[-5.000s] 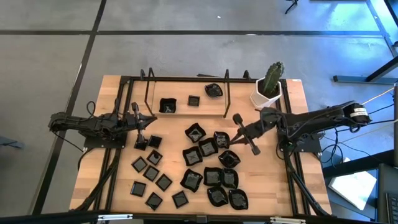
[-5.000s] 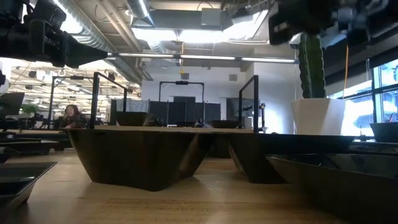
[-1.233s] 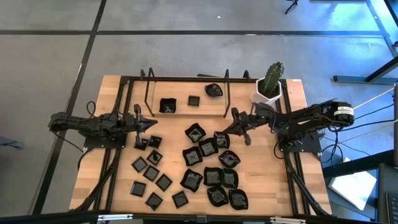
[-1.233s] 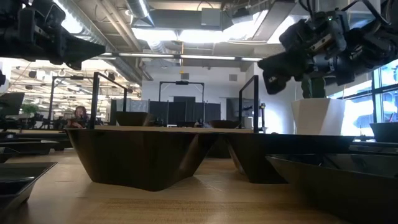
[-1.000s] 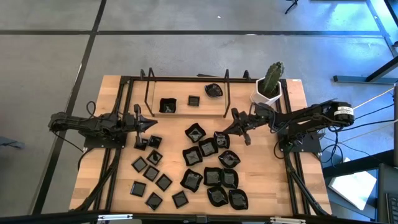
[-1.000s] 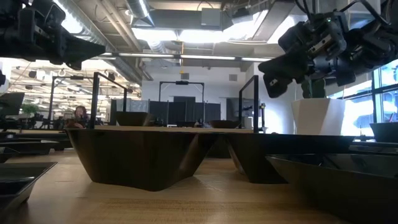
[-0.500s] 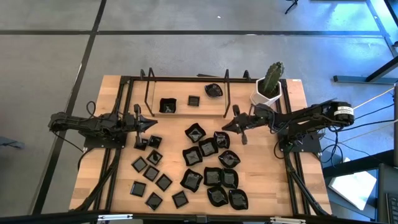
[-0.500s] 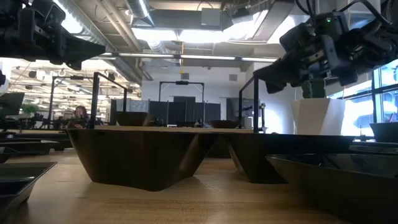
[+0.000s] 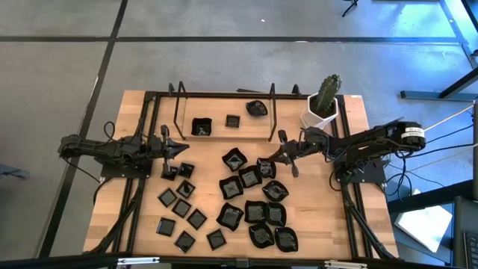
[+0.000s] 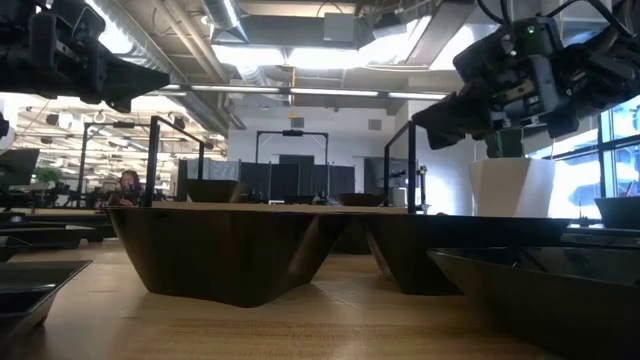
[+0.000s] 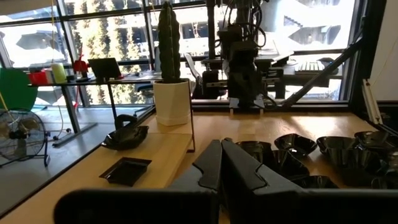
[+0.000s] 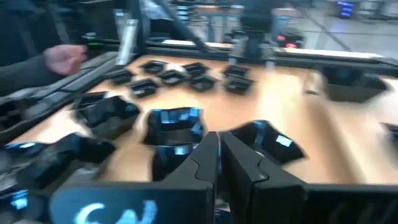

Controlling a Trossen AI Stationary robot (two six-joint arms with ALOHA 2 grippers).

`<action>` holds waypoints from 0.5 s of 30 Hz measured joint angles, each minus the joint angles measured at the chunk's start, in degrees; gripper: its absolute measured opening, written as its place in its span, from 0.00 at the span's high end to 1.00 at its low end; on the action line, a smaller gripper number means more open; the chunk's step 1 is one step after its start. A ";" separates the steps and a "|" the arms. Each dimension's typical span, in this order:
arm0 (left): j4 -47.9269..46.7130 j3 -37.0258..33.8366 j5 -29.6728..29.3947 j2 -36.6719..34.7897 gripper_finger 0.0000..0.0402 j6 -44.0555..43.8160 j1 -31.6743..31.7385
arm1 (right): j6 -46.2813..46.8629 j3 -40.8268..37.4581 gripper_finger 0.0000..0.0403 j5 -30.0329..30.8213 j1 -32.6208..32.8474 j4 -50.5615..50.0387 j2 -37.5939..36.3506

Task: Pick & Place Mini shaped plates
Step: Stack the leaf-shaped plate on top of the leaf-shaped plate on the shelf

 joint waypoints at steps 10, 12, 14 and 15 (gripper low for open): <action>0.18 0.00 0.00 0.00 0.99 -0.18 0.00 | -5.56 12.64 0.95 1.38 4.98 -27.15 0.00; 1.24 0.00 0.00 0.00 0.99 -0.18 0.00 | -8.63 16.28 0.95 6.01 6.56 -33.43 0.00; 2.46 0.00 0.13 0.00 0.99 -0.18 0.00 | -9.55 19.75 0.95 9.40 7.91 -37.65 0.00; 3.67 0.00 0.25 0.00 0.99 -0.16 -0.01 | -9.59 21.36 0.95 10.45 8.47 -39.08 0.00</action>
